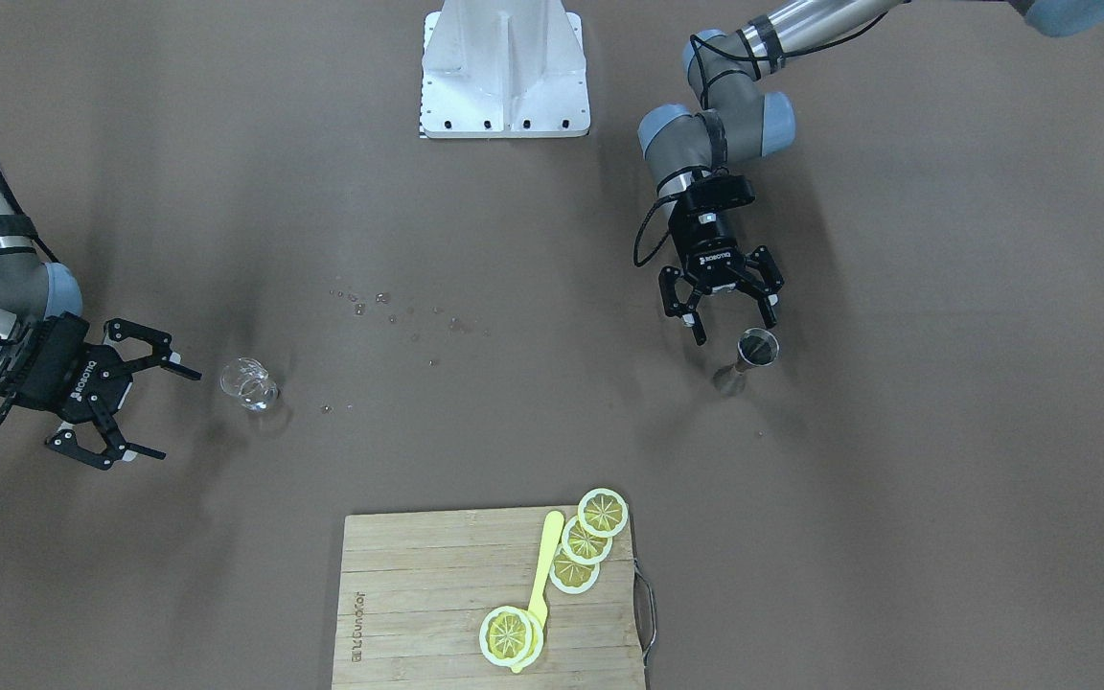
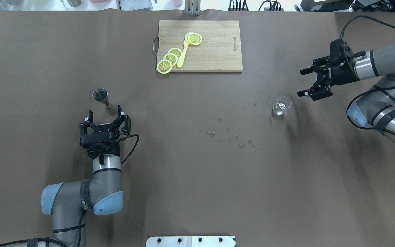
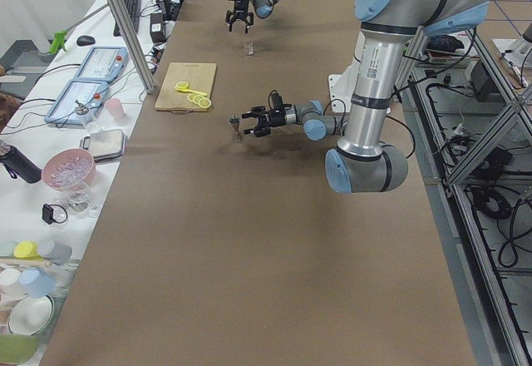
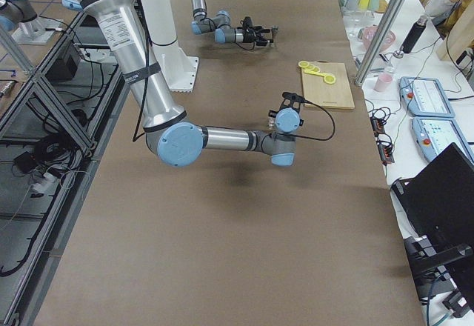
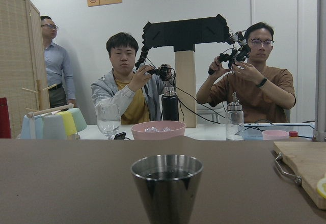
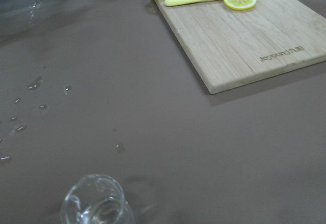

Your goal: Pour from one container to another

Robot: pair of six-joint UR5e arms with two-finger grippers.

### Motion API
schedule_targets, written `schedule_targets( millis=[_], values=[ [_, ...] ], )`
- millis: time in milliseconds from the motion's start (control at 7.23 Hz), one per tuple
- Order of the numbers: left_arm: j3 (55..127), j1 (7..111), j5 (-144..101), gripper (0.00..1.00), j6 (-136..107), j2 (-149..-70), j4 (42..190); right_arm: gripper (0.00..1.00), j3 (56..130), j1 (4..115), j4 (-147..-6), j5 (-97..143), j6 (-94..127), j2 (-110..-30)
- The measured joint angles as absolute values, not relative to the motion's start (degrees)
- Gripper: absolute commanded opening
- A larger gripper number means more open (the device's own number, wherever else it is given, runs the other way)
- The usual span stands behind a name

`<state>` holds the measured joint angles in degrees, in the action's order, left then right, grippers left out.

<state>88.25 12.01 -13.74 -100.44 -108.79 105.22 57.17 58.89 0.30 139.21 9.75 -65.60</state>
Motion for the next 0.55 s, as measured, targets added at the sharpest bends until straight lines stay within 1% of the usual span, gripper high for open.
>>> schedule_targets(
  millis=[277,553],
  values=[
    [91.6,10.9,-12.2,0.99,-100.4,-106.8,105.2,1.0,57.2,60.9,-6.7,139.4,9.6,-65.0],
    [96.2,10.0,-10.3,0.99,-100.3,-103.9,105.2,1.0,57.9,63.8,-20.4,139.4,9.5,-63.0]
  ],
)
